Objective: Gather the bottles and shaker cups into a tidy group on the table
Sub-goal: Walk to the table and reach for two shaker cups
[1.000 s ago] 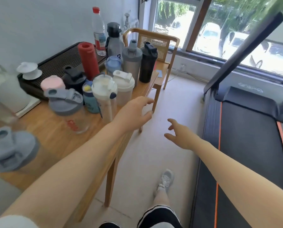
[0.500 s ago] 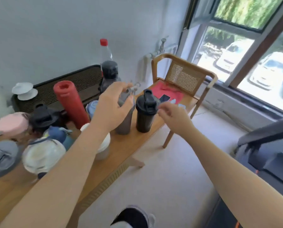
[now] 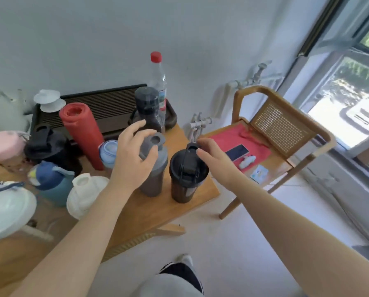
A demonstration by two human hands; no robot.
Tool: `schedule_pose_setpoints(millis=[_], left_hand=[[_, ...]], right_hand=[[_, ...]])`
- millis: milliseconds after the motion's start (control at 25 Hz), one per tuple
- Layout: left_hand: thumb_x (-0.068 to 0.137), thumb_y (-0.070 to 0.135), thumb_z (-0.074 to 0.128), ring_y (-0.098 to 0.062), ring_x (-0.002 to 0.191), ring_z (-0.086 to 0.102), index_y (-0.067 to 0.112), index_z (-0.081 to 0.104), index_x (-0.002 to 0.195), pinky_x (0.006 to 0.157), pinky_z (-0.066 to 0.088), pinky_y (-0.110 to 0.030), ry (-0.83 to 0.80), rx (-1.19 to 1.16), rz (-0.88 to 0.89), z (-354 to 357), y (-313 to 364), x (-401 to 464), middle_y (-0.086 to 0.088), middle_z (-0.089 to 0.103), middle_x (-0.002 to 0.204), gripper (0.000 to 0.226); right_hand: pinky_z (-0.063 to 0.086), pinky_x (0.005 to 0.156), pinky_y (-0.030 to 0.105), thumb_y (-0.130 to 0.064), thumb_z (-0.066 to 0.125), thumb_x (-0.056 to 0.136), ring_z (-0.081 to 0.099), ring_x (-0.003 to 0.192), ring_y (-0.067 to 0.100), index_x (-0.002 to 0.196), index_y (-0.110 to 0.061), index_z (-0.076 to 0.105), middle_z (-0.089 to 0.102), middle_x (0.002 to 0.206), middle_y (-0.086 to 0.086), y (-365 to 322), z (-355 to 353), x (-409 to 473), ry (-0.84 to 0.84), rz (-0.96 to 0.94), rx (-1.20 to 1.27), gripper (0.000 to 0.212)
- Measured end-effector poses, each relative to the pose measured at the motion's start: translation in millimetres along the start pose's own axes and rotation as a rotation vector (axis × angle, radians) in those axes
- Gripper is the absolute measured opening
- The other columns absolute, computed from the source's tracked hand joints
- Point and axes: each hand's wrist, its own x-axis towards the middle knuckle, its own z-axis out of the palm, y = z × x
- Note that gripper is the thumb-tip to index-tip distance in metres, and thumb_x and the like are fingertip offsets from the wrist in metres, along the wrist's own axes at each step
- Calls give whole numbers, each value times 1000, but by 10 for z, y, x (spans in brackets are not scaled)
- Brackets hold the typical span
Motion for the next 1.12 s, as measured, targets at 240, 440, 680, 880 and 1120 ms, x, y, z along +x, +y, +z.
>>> schedule_pose_setpoints(millis=[240,440,680,880,1120], left_hand=[[85,26,52,-9,119,35,10,47,125,98,25,-23,122,-81,-385,49,35,-29,-6,44,131,44],[79,28,67,-5,119,34,19,28,136,95,29,-22,274,-405,-693,306,107,-285,6,36,132,69],[63,8,80,-2,116,41,43,26,123,86,38,-5,325,-461,-688,584,154,-451,19,37,126,88],[65,0,78,3,113,43,34,25,125,79,40,0,462,-429,-701,692,207,-428,5,36,132,87],[67,8,77,8,109,45,36,29,122,83,42,-8,648,-407,-754,833,370,-583,20,44,119,78]], right_hand=[[39,91,29,-27,36,97,49,107,11,125,-17,48,54,118,0,-42,-267,329,-152,-255,-265,32],[39,101,29,-36,47,91,50,117,10,128,-17,44,53,125,-5,31,-377,564,-330,-345,-155,41],[28,109,20,-77,67,44,36,130,0,134,-46,8,35,138,-24,659,-456,673,-799,-367,-214,111],[30,102,4,-48,80,49,34,123,-21,138,-41,-9,28,138,-29,751,-303,645,-893,-361,-53,126],[40,102,16,-25,88,54,46,121,-9,141,-24,9,41,135,-16,805,-256,682,-864,-425,33,118]])
